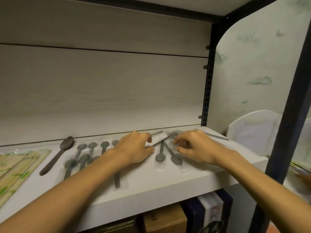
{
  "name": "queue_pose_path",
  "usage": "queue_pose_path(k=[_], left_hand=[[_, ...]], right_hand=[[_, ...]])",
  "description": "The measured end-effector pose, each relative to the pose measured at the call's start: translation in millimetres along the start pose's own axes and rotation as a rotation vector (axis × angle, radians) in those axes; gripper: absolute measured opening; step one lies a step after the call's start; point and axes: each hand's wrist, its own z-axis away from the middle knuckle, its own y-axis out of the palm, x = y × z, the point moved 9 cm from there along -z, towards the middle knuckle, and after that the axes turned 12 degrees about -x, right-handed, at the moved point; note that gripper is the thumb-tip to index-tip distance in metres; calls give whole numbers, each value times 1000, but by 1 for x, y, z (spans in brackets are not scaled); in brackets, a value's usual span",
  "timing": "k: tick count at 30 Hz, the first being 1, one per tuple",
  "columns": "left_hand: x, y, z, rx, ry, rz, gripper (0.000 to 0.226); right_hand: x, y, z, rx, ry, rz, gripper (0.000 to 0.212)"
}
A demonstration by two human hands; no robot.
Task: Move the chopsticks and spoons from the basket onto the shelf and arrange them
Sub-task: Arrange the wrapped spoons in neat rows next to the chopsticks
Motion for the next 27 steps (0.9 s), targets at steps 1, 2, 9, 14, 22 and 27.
queue_pose_path(k=[1,2,9,14,22,27], left_hand=[[0,4,-2,16,-9,3,35],[2,8,-4,27,-24,7,33],[25,2,-5,-5,-222,188,20],[41,-24,4,-161,-300,250,10],[80,-63,25,-318,-451,496,17],[92,-77,34,-361,-441,529,12]], right_hand=[[-2,3,-4,11,-19,-10,24],[-4,5,-8,16,-34,-25,23],[-5,12,-38,54,-140,-100,23],[14,26,-49,102,-249,-138,20],[26,40,-58,126,-249,-160,24],[33,38,-68,81,-233,-157,23]])
